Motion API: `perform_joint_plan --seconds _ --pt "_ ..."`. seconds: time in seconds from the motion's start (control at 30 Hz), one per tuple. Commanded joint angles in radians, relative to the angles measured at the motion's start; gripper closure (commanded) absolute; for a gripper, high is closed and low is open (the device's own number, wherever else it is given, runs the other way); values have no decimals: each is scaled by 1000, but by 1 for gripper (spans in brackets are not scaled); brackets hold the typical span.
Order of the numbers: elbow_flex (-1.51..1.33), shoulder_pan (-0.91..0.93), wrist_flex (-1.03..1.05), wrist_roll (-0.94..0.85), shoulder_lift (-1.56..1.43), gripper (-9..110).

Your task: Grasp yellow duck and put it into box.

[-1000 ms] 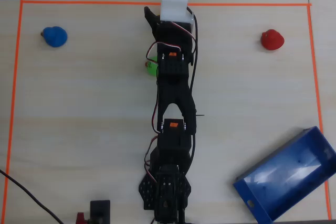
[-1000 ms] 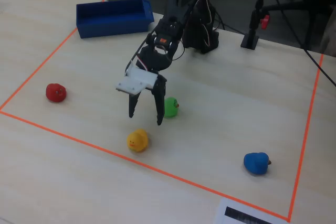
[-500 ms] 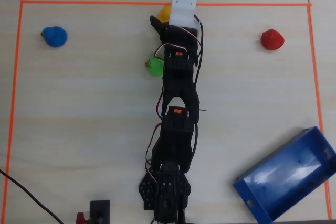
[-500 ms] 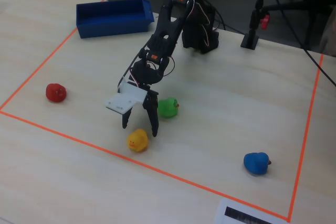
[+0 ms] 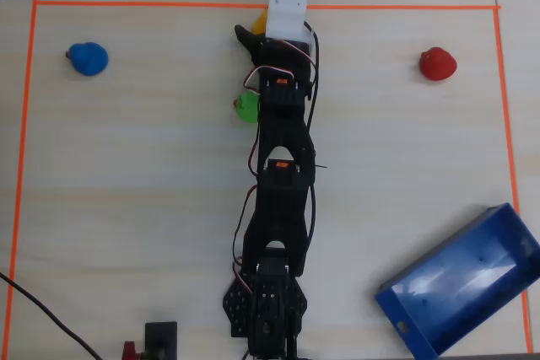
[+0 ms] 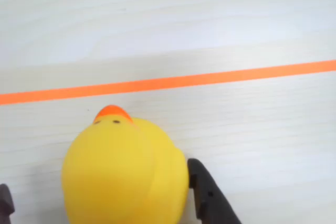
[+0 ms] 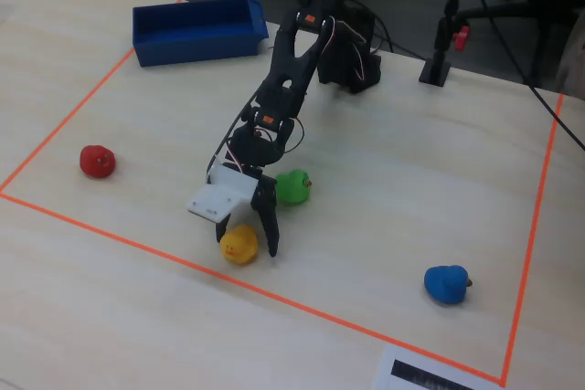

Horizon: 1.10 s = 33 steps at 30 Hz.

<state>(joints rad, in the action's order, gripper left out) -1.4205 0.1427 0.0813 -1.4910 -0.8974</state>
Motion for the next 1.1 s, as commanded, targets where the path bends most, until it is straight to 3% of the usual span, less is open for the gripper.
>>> perform_joint_plan --seconds 0.0,0.13,0.27,0.3,0.67,0.8,1.07 --pt "69 -15 -17 -2 -2 57" --pt "77 -14 -8 0 6 63" --pt "89 -8 -23 29 14 97" --pt "89 -6 -35 34 15 100" --pt "77 15 20 110 -91 101" --pt "114 20 173 201 -239 101" --pt "285 110 699 357 -537 101"
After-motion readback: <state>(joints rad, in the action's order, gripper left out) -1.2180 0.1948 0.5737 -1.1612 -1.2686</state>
